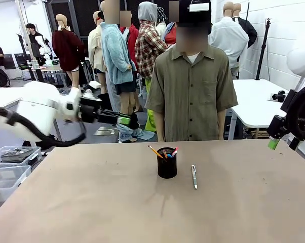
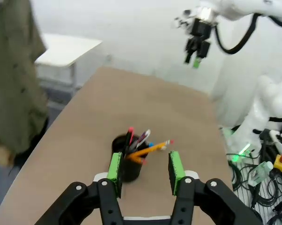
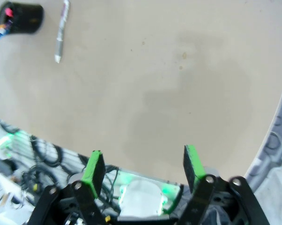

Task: Place the pens into the pen holder.
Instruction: Pick up a writing instrument from the table and place it into the Pen holder.

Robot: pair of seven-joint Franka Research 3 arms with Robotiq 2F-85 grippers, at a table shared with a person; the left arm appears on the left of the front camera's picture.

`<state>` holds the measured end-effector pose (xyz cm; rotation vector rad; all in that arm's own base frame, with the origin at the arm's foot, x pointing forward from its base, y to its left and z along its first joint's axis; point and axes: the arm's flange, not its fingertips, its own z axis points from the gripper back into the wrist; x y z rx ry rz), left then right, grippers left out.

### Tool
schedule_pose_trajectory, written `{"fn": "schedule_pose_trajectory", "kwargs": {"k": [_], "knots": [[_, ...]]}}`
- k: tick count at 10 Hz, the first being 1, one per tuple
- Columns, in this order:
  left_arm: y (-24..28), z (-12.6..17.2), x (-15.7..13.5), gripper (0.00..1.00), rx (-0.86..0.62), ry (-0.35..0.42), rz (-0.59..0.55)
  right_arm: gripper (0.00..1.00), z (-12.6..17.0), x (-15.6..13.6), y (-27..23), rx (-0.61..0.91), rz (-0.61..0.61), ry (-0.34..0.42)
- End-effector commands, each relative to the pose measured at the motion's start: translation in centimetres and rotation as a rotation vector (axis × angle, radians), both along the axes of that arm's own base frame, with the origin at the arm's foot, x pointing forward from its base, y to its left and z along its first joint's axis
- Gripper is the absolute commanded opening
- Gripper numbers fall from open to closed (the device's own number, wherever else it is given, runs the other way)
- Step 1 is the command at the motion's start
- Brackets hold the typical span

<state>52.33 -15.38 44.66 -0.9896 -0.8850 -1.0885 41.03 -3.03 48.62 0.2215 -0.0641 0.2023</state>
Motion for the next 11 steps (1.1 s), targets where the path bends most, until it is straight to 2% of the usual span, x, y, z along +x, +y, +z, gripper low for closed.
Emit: {"fn": "schedule_pose_trajectory", "kwargs": {"k": [1, 2, 4, 6, 9, 11], "knots": [[1.4, 2.3, -4.0, 0.52, 0.212, 0.134, 0.158, 0.83, -0.4, -0.2, 0.0, -0.033, 0.009, -0.012], [2.8, 3.3, -5.4, 0.52, 0.293, 0.223, 0.225, 0.83, -0.4, -0.2, 0.0, -0.033, 0.009, -0.012], [5.9, 5.2, -8.1, 0.52, 0.430, 0.258, 0.379, 0.83, -0.4, -0.2, 0.0, -0.033, 0.009, -0.012], [8.0, 6.1, -10.5, 0.52, 0.548, 0.363, 0.529, 0.83, -0.4, -0.2, 0.0, -0.033, 0.009, -0.012], [9.7, 5.9, -12.7, 0.52, 0.692, 0.479, 0.654, 0.83, -0.4, -0.2, 0.0, -0.033, 0.009, -0.012], [10.6, 5.2, -13.9, 0.52, 0.765, 0.519, 0.730, 0.83, -0.4, -0.2, 0.0, -0.033, 0.009, -0.012]]}}
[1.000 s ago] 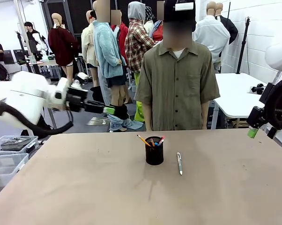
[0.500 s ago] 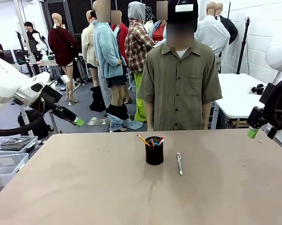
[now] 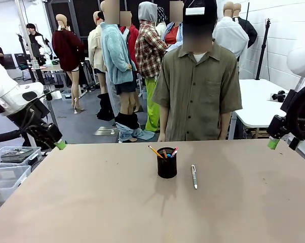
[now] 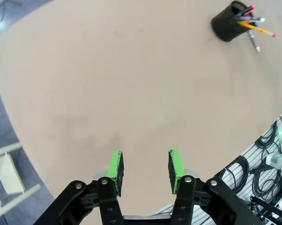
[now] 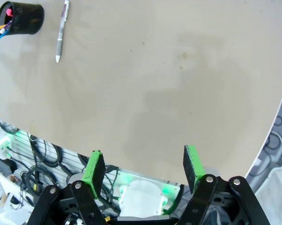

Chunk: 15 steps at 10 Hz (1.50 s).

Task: Place the pens into the pen holder.
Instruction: Pick up a writing instrument from the table and place it into the Pen holder.

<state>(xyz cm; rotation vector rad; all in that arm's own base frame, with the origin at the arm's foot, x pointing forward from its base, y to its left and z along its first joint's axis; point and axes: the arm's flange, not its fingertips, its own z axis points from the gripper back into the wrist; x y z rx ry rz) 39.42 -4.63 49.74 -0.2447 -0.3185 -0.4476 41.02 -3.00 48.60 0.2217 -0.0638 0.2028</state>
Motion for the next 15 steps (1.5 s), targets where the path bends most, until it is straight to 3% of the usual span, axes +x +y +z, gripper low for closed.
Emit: {"fn": "schedule_pose_trajectory", "kwargs": {"k": [1, 2, 8, 12, 13, 14, 15], "knots": [[-0.3, -0.8, -1.4, 0.52, 0.016, 0.031, 0.002, 0.83, -0.4, -0.2, -0.1, -0.033, 0.008, -0.012], [0.0, 0.0, 0.0, 0.52, 0.000, 0.000, 0.000, 0.83, -0.4, -0.2, -0.1, -0.033, 0.008, -0.012], [0.0, 0.0, 0.0, 0.52, 0.000, 0.000, 0.000, 0.83, 0.0, 0.0, 0.0, 0.000, 0.000, 0.000], [0.0, 0.0, 0.0, 0.52, 0.000, 0.000, 0.000, 0.83, 2.7, 4.8, 12.7, -0.170, 0.002, 0.035], [0.0, 0.0, 0.0, 0.52, 0.000, 0.000, 0.000, 0.83, 1.7, 6.1, 15.6, -0.230, -0.020, 0.061], [0.0, 0.0, 0.0, 0.52, 0.000, 0.000, 0.000, 0.83, 0.2, 7.5, 17.6, -0.165, -0.002, 0.035], [0.0, 0.0, 0.0, 0.52, 0.000, 0.000, 0.000, 0.83, -1.5, 8.6, 19.3, -0.207, -0.010, 0.043]]}}
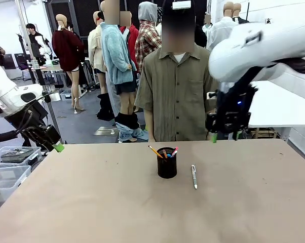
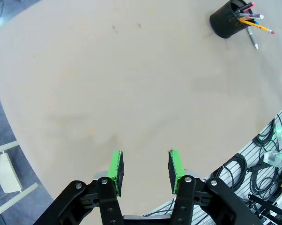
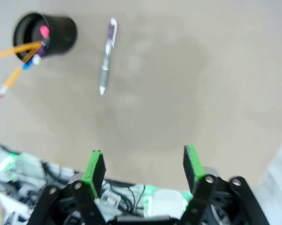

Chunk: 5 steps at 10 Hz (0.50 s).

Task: Place the pens into the pen holder.
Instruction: Pick up a writing instrument from the table and place it into the Pen holder.

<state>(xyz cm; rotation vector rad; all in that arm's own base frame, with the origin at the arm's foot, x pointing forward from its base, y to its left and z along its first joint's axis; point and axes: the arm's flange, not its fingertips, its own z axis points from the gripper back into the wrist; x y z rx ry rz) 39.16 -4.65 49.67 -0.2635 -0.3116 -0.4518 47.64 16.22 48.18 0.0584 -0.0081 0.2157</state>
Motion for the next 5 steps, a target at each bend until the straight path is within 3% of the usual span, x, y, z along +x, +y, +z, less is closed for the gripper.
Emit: {"fn": "schedule_pose_trajectory", "kwargs": {"k": [1, 5], "knots": [[0.0, 0.1, 0.3, 0.52, 0.016, -0.010, 0.008, 0.83, -2.5, 2.9, 1.3, -0.044, -0.049, -0.001], [0.0, 0.1, 0.3, 0.52, 0.016, -0.010, 0.008, 0.83, -8.0, 4.0, 4.0, -0.013, -0.093, -0.005]]}}
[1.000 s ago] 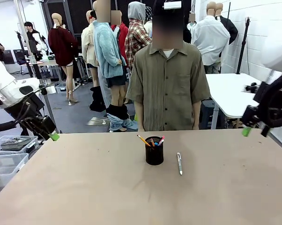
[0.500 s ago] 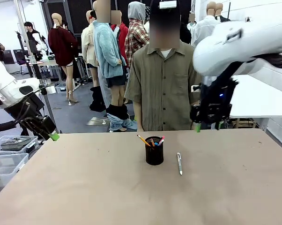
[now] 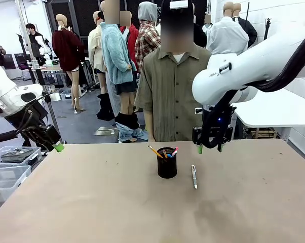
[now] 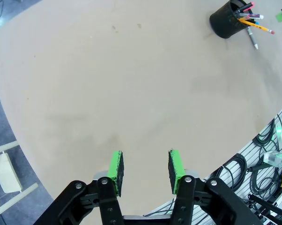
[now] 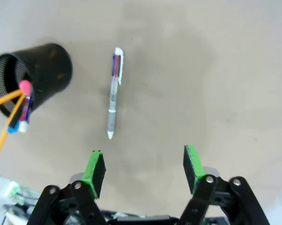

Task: Place the pens into the pen holder.
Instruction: Pick up a writing instrument from the table and place it into the Pen holder.

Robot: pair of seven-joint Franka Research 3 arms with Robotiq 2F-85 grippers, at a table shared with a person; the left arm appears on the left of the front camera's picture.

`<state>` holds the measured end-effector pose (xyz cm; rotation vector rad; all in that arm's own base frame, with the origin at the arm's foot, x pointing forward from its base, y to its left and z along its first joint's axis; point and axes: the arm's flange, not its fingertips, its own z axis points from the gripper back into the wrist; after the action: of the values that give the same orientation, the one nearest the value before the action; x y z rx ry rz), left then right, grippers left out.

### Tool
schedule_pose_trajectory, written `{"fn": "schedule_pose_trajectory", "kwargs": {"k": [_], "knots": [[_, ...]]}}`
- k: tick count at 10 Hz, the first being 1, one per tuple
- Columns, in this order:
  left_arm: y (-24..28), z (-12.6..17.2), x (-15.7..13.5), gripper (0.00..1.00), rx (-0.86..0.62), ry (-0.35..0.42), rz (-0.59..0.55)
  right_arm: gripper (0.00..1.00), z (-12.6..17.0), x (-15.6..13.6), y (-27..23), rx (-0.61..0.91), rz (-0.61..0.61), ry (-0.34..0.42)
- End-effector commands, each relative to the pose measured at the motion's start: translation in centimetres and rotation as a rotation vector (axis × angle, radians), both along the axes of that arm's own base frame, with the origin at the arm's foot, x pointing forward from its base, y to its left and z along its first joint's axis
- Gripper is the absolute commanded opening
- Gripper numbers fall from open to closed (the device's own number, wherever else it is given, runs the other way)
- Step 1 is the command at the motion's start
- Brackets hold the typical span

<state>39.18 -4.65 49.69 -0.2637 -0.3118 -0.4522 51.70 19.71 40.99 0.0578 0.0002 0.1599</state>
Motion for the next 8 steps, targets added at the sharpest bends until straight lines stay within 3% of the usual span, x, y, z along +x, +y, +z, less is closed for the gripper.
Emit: {"fn": "schedule_pose_trajectory", "kwargs": {"k": [1, 4, 8], "knots": [[0.0, 0.0, 0.2, 0.52, 0.016, -0.010, 0.008, 0.83, -2.6, 0.3, 1.3, -0.015, -0.012, 0.001], [0.0, 0.0, 0.2, 0.52, 0.016, -0.010, 0.008, 0.83, -5.6, 0.9, 3.1, 0.000, 0.026, -0.037], [0.0, 0.0, 0.2, 0.52, 0.016, -0.010, 0.008, 0.83, -7.4, 1.1, 3.1, -0.006, 0.026, -0.037]]}}
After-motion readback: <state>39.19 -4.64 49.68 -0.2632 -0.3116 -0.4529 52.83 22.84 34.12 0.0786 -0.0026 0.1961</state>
